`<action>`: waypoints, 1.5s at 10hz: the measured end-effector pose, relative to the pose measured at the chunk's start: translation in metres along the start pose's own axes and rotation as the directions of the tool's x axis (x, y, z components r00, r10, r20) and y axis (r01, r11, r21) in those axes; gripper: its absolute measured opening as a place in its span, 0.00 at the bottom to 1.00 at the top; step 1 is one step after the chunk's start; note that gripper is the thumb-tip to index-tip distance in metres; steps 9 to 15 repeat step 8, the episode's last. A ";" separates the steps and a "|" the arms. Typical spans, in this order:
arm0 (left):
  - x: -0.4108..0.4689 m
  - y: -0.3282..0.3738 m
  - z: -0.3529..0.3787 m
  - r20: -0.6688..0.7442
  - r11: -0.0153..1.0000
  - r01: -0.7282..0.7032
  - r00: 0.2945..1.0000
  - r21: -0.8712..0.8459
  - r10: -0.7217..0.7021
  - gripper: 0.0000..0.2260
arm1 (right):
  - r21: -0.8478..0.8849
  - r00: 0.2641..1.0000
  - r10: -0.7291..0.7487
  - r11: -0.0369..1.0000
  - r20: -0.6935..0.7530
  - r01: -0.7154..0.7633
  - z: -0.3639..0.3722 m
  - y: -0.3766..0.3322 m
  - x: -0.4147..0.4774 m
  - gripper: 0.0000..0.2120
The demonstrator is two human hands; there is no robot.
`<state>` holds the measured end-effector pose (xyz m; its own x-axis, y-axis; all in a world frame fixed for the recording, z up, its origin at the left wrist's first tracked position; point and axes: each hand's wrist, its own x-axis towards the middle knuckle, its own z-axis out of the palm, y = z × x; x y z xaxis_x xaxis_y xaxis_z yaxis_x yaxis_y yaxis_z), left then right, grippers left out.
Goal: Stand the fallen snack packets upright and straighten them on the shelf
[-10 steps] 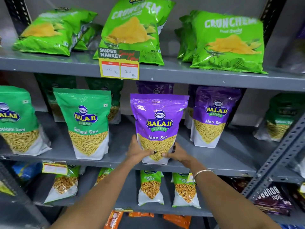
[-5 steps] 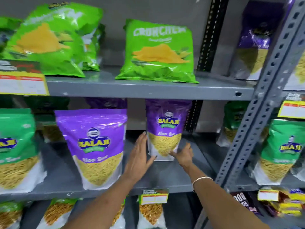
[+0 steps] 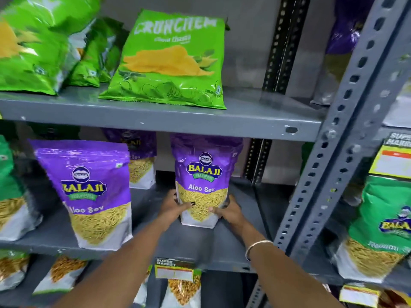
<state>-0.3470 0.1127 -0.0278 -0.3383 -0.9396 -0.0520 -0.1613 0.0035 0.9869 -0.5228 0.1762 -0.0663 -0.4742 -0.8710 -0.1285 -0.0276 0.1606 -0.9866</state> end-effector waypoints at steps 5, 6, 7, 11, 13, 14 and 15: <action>-0.086 0.001 -0.014 0.013 0.980 0.021 1.000 0.196 -0.024 0.16 | -0.136 0.998 -0.041 0.990 0.040 0.046 -0.009 -0.020 -0.109 0.20; -0.091 0.000 -0.017 0.032 0.964 0.031 0.999 0.266 -0.041 0.17 | -0.148 0.998 -0.052 0.987 0.037 0.057 -0.007 -0.018 -0.115 0.24; -0.091 0.004 -0.019 0.039 0.929 0.042 0.997 0.368 -0.061 0.20 | -0.160 0.999 -0.031 0.986 0.036 0.036 -0.006 -0.026 -0.119 0.23; -0.098 0.002 -0.022 -0.043 0.827 0.020 0.999 0.561 0.004 0.30 | -0.184 0.998 -0.068 0.981 -0.006 0.066 0.000 -0.035 -0.133 0.22; -0.098 0.002 -0.022 -0.043 0.827 0.020 0.999 0.561 0.004 0.30 | -0.184 0.998 -0.068 0.981 -0.006 0.066 0.000 -0.035 -0.133 0.22; -0.098 0.002 -0.022 -0.043 0.827 0.020 0.999 0.561 0.004 0.30 | -0.184 0.998 -0.068 0.981 -0.006 0.066 0.000 -0.035 -0.133 0.22; -0.098 0.002 -0.022 -0.043 0.827 0.020 0.999 0.561 0.004 0.30 | -0.184 0.998 -0.068 0.981 -0.006 0.066 0.000 -0.035 -0.133 0.22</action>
